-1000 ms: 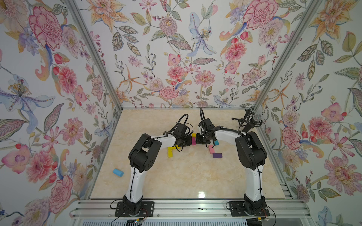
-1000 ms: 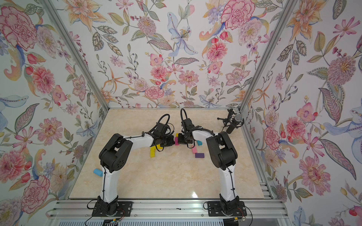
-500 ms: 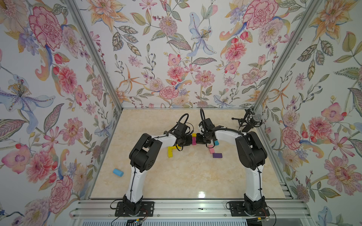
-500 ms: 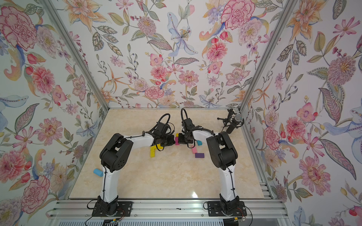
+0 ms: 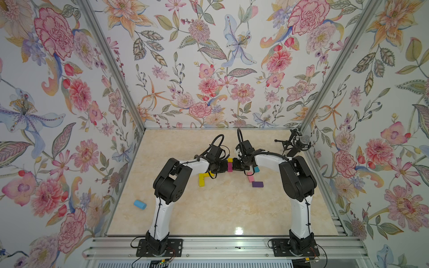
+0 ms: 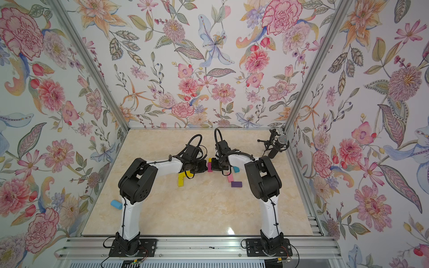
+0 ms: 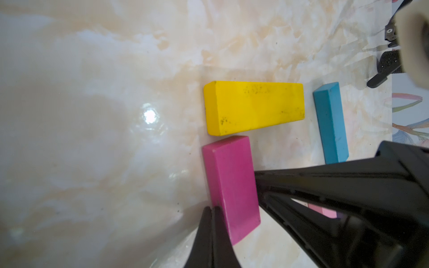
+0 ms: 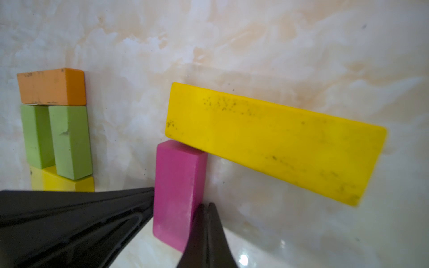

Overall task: Assemble the letter p with building blocks
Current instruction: Assemble the building block at the center of the board.

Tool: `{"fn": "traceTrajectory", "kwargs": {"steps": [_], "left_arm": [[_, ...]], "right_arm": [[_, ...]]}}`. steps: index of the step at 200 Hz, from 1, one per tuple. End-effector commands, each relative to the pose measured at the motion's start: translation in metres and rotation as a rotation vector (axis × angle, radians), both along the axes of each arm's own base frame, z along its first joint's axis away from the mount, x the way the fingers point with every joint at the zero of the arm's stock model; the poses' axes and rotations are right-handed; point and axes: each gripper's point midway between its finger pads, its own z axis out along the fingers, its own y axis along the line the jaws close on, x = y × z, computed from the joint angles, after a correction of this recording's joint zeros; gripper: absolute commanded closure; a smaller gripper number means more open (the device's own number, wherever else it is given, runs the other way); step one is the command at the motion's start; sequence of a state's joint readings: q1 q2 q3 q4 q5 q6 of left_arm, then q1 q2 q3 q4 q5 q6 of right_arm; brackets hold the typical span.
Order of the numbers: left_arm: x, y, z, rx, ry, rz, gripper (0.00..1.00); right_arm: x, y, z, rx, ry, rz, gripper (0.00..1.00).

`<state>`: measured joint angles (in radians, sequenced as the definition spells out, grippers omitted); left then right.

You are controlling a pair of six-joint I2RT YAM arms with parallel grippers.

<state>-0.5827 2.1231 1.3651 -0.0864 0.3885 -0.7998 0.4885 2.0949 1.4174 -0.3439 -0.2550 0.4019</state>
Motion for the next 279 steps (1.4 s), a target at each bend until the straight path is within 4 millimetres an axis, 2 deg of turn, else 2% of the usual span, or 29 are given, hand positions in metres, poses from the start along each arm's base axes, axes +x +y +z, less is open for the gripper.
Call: {"fn": "traceTrajectory", "kwargs": {"steps": [1, 120, 279], "left_arm": [[0.005, 0.003, -0.006, 0.023, 0.002, -0.007, 1.0], [0.012, 0.009, -0.008, 0.031, 0.002, 0.002, 1.0], [0.018, 0.007, -0.013, 0.024, 0.01, 0.004, 1.0]], "right_arm": [[-0.014, -0.011, -0.018, -0.04, 0.061, -0.021, 1.0], [-0.015, -0.011, -0.022, -0.042, 0.07, -0.02, 1.0], [-0.014, -0.012, -0.023, -0.041, 0.074, -0.02, 1.0]]}}
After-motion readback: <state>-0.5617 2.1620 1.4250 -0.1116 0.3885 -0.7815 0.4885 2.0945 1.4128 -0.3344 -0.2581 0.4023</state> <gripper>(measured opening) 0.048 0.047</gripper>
